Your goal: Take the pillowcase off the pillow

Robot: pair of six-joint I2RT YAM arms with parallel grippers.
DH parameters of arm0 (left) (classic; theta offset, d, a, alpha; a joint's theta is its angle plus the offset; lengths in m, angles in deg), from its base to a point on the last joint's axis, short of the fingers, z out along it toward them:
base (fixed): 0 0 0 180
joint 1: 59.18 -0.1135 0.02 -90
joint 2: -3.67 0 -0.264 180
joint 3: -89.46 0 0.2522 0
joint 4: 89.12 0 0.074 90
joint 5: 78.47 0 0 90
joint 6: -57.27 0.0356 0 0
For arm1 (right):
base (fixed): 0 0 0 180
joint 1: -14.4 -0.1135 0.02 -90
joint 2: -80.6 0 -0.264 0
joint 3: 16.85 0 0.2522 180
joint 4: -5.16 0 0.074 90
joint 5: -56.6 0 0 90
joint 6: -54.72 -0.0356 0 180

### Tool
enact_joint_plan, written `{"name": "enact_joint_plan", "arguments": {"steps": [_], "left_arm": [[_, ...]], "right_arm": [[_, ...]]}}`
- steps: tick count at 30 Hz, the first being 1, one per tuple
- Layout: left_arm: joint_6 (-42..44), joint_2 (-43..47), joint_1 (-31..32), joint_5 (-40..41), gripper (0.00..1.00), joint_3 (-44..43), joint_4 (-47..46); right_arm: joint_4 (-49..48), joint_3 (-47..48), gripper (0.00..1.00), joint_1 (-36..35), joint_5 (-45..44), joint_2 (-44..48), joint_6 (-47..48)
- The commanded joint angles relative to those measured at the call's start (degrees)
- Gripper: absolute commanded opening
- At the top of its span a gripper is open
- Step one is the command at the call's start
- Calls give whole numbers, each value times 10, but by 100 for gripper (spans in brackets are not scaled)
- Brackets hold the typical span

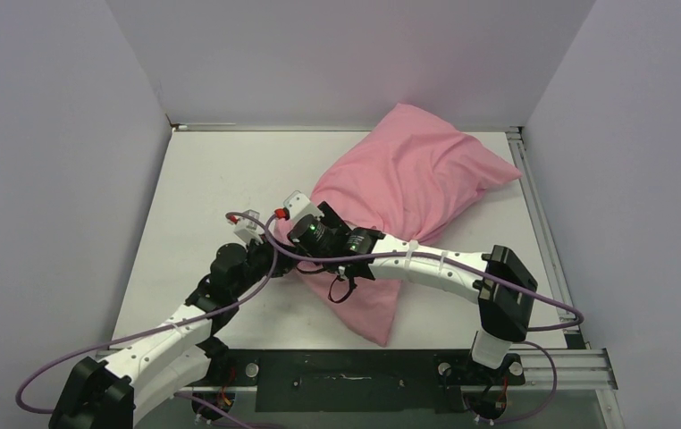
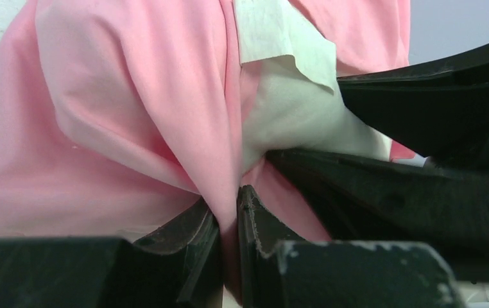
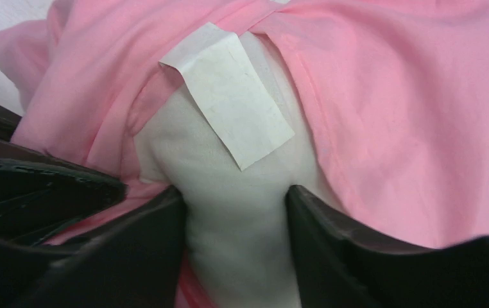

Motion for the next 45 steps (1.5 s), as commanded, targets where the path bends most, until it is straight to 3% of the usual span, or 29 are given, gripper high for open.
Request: {"name": "enact_joint_plan", "arguments": {"steps": [1, 7, 8, 18, 26, 27, 31, 38, 45], "left_arm": [[17, 24, 6, 12, 13, -21, 7], [35, 46, 6, 40, 14, -30, 47], [35, 48, 6, 44, 14, -31, 52], [31, 54, 2, 118, 10, -30, 116], [32, 50, -24, 139, 4, -41, 172], [37, 51, -25, 136, 6, -46, 172], [53, 60, -18, 120, 50, -84, 177], [101, 10, 20, 131, 76, -216, 214], [162, -92, 82, 192, 82, -304, 237]], "right_arm": [[-16, -12, 45, 22, -38, -4, -15], [-17, -25, 8, 33, -31, 12, -17], [-18, -28, 6, 36, -25, 17, -17], [-61, -85, 5, 106, 119, 105, -42], [-77, -127, 5, 127, 139, 144, -40], [-79, -129, 5, 128, 143, 145, -39], [-88, -136, 5, 127, 159, 141, -39], [-103, -143, 5, 125, 183, 130, -43], [-105, -144, 5, 120, 187, 129, -47]]}}
